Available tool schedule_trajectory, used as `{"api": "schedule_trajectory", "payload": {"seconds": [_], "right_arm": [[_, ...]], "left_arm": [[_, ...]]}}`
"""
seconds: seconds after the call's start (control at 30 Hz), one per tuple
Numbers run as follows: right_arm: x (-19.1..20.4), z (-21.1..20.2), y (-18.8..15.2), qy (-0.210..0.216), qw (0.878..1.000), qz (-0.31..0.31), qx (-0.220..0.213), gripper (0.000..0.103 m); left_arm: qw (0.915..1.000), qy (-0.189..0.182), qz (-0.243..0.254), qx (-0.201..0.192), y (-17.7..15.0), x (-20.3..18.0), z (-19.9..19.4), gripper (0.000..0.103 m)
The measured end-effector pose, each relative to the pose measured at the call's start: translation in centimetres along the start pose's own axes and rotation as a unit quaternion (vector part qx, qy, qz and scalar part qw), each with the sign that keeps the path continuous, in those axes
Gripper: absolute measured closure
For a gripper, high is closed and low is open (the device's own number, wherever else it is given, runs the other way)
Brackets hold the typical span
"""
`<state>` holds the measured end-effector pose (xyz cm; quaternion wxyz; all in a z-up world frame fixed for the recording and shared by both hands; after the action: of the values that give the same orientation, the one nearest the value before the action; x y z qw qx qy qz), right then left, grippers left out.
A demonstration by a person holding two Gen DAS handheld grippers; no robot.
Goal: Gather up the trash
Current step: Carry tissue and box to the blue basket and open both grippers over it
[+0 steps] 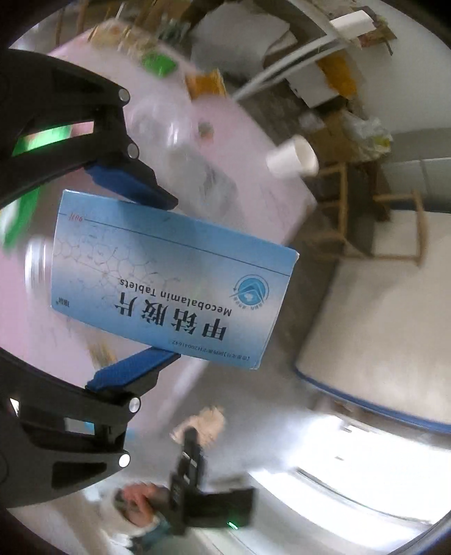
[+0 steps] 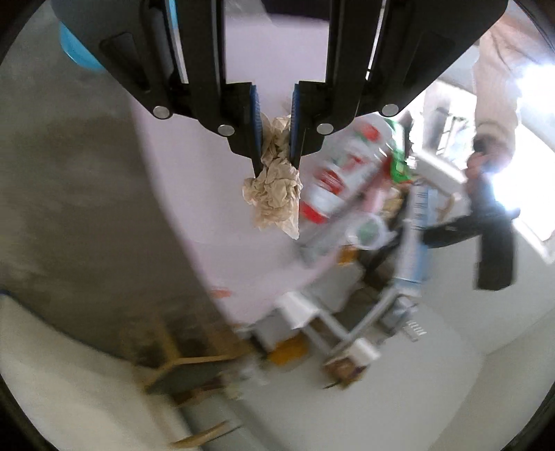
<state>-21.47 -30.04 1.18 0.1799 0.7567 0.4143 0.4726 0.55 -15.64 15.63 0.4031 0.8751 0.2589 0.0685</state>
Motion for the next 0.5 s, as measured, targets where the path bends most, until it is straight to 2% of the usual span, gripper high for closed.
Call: {"api": "schedule_trajectory", "payload": {"seconds": [0.07, 0.1, 0.17, 0.2, 0.23, 0.33, 0.37, 0.4, 0.43, 0.47, 0.5], "right_arm": [[-2.7, -3.5, -2.2, -0.035, 0.999, 0.023, 0.018, 0.088], [-4.9, -4.9, -4.4, -0.055, 0.997, 0.047, 0.039, 0.088], [-8.4, -5.7, -8.4, -0.090, 0.989, 0.090, 0.080, 0.088], [-11.4, -5.4, -12.1, -0.099, 0.979, 0.136, 0.114, 0.088], [-12.9, -4.9, -14.1, -0.106, 0.973, 0.156, 0.130, 0.088], [-18.2, -1.3, -21.7, -0.152, 0.953, 0.177, 0.194, 0.088], [-20.3, 0.6, -24.6, -0.167, 0.941, 0.190, 0.224, 0.088], [-21.7, 1.7, -26.2, -0.168, 0.934, 0.207, 0.236, 0.088], [-22.8, 2.6, -27.6, -0.169, 0.928, 0.226, 0.244, 0.084], [-24.0, 4.0, -29.2, -0.168, 0.921, 0.243, 0.255, 0.075], [-24.5, 4.7, -29.9, -0.171, 0.921, 0.240, 0.254, 0.068]], "left_arm": [[0.9991, -0.032, -0.020, -0.019, -0.5, -3.9, -0.6, 0.028], [0.9972, -0.062, -0.034, -0.025, -1.0, -6.3, -0.9, 0.028], [0.9939, -0.098, -0.039, -0.033, -1.8, -9.4, -1.2, 0.028], [0.9928, -0.110, -0.029, -0.037, -2.2, -11.4, -1.4, 0.028], [0.9916, -0.120, -0.024, -0.042, -2.6, -13.1, -1.5, 0.028], [0.9870, -0.154, -0.026, -0.039, -3.7, -16.4, -1.2, 0.028], [0.9858, -0.162, -0.026, -0.034, -4.2, -17.1, -1.2, 0.028], [0.9855, -0.166, -0.023, -0.028, -4.6, -18.2, -0.9, 0.028], [0.9857, -0.166, -0.018, -0.024, -4.9, -19.1, -0.7, 0.028], [0.9864, -0.163, -0.013, -0.021, -5.1, -19.6, -0.7, 0.028], [0.9872, -0.159, -0.007, -0.016, -5.3, -20.4, -0.5, 0.028]]}}
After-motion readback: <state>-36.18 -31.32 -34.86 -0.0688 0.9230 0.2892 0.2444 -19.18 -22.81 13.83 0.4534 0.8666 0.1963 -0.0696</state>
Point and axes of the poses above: each gripper's, at about its wrist camera, not at the fingertips, and z roughly the way its jaws point, x to its left, y to its top, the point moved 2 cm from there along z, roughly the way its jaws point, and after that the axes turned 12 degrees about -x, right-handed, at the moved point
